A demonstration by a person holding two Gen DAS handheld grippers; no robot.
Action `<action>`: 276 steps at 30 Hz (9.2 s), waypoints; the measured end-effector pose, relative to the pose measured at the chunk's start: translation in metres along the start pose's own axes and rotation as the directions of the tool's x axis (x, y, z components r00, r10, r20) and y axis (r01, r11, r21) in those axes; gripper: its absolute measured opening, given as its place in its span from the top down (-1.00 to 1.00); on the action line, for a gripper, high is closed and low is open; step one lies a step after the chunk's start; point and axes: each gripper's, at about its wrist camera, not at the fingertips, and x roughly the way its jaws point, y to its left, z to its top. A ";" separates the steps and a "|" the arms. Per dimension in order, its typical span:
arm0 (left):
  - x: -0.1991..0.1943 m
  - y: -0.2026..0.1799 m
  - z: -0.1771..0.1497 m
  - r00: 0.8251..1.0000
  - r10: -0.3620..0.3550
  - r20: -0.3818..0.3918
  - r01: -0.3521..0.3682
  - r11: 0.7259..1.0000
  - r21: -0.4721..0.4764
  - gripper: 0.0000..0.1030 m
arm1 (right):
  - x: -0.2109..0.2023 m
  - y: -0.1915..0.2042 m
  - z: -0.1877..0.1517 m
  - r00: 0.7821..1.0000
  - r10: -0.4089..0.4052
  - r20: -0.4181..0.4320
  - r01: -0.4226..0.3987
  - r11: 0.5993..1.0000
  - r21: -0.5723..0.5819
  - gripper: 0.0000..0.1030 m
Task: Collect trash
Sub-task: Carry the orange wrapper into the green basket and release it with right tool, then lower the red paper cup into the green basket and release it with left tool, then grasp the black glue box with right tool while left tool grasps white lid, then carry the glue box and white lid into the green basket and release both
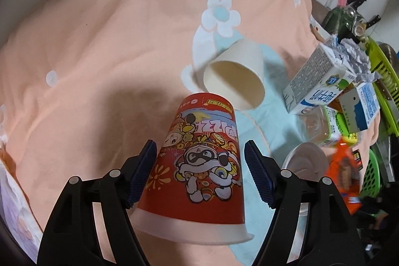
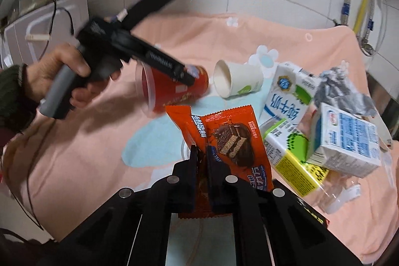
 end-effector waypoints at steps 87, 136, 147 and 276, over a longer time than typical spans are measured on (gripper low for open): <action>-0.044 -0.401 -0.134 0.877 -0.457 -0.149 0.472 0.757 0.451 -0.32 | -0.261 -0.110 -0.276 0.793 -0.606 -0.068 0.514 0.604 0.609 -0.71; -0.082 -0.174 -0.074 0.975 -0.185 0.121 0.166 0.974 0.155 -0.48 | -0.099 -0.103 -0.111 0.994 -0.112 -0.013 0.112 0.971 0.213 -0.73; -0.067 -0.130 -0.073 0.986 -0.130 0.106 0.123 0.990 0.073 -0.48 | -0.026 -0.127 -0.091 0.996 -0.017 -0.092 0.034 0.983 0.180 -0.73; -0.061 -0.363 -0.116 0.909 -0.414 -0.058 0.397 0.812 0.427 0.92 | -0.229 -0.130 -0.272 0.829 -0.543 -0.133 0.525 0.674 0.520 -0.29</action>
